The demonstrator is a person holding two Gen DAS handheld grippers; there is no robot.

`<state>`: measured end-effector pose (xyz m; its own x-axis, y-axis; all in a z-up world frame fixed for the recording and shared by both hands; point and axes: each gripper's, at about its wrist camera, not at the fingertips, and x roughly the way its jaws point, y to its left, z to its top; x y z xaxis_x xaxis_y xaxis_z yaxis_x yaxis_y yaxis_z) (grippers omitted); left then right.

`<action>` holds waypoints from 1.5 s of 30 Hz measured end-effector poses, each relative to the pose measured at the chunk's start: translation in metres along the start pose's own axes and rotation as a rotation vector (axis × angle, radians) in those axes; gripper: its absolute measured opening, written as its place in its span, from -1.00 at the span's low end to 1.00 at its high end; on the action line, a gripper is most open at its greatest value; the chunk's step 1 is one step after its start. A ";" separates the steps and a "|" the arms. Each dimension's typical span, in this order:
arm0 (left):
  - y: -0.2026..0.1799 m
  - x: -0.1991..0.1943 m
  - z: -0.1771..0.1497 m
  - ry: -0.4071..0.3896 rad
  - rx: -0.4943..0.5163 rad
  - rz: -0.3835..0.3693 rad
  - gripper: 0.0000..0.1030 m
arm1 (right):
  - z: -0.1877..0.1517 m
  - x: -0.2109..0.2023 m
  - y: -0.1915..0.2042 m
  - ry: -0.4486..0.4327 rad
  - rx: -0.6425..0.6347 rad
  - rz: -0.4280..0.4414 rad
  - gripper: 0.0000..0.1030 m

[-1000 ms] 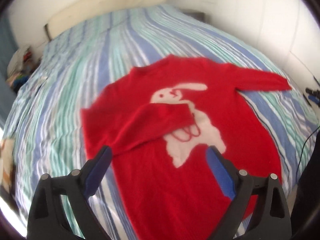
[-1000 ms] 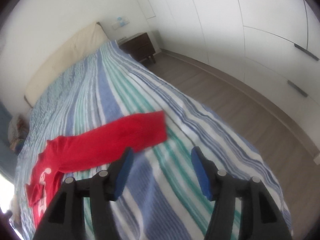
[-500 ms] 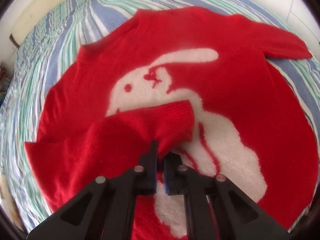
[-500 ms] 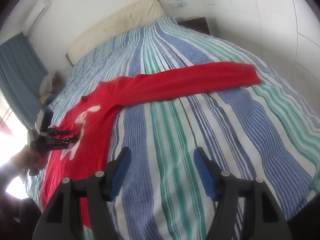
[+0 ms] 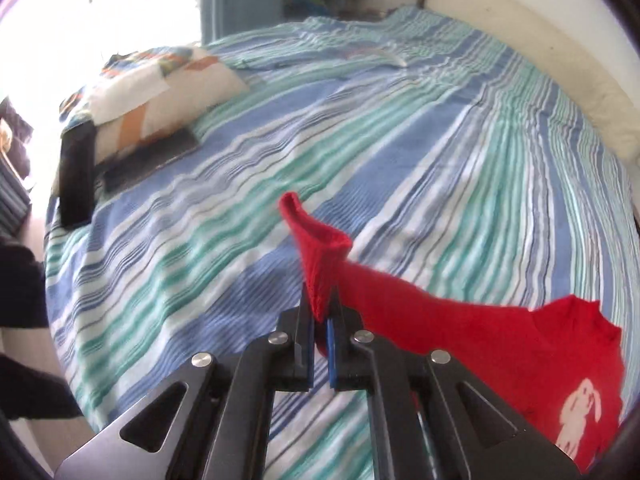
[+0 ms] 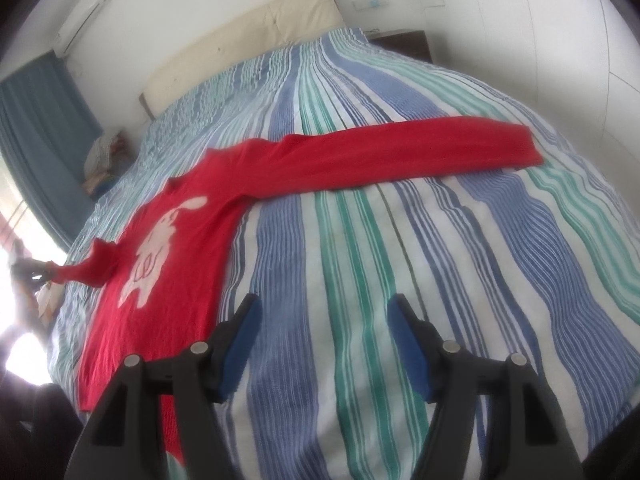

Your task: Fold small clothes

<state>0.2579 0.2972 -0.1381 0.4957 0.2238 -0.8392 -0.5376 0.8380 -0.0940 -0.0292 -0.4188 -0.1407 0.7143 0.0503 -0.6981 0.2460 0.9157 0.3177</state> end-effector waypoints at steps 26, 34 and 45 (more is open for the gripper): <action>0.027 -0.007 -0.073 0.102 0.060 0.017 0.03 | -0.008 0.011 0.008 0.065 -0.067 -0.044 0.26; -0.042 -0.111 -0.193 0.292 0.403 -0.384 0.42 | -0.010 -0.008 0.043 0.259 -0.147 0.123 0.26; -0.068 -0.099 -0.297 0.405 0.483 -0.365 0.27 | -0.072 0.041 0.079 0.533 -0.084 0.294 0.25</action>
<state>0.0428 0.0699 -0.2082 0.2439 -0.2356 -0.9408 0.0216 0.9711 -0.2376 -0.0279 -0.3158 -0.1906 0.3135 0.4782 -0.8204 0.0202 0.8604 0.5092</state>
